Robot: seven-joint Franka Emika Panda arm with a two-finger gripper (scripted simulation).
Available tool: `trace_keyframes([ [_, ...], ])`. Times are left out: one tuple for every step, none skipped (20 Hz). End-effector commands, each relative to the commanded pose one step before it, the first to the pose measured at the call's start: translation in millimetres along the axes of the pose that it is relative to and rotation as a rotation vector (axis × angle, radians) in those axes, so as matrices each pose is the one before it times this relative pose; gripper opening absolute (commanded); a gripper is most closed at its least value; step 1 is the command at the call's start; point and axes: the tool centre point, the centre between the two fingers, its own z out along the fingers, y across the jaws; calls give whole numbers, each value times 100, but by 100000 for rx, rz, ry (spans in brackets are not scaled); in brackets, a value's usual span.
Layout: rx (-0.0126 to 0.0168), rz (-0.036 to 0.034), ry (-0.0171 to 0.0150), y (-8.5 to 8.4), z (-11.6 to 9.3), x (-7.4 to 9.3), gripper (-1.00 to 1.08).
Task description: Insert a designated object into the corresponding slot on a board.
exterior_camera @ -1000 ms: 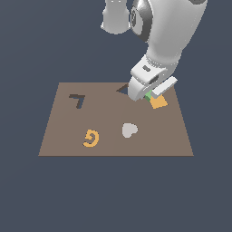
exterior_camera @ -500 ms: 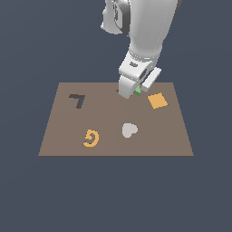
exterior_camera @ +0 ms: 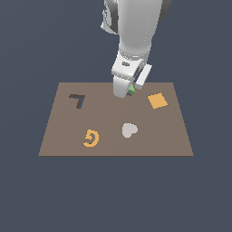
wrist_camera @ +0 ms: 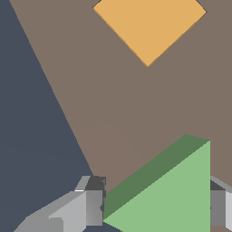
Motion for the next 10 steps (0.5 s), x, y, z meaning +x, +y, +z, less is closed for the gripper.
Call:
trace_keyframes([
  [-39,-2487,19,160,-25,-386,-100],
  [-1,-661,-2,52,-3,-115,-100],
  [-1,-552,-1,46,-2,-97,-100],
  [-1,-448,-1,40,-2,-78,-100],
  [-1,-345,-1,32,-1,-59,-100],
  [0,-244,-1,24,-1,-41,-100],
  [0,-138,0,16,-1,-27,-100],
  [0,-49,0,4,0,-7,-100],
  [26,374,-19,-24,13,23,-100],
  [0,0,0,5,31,-5,-100],
])
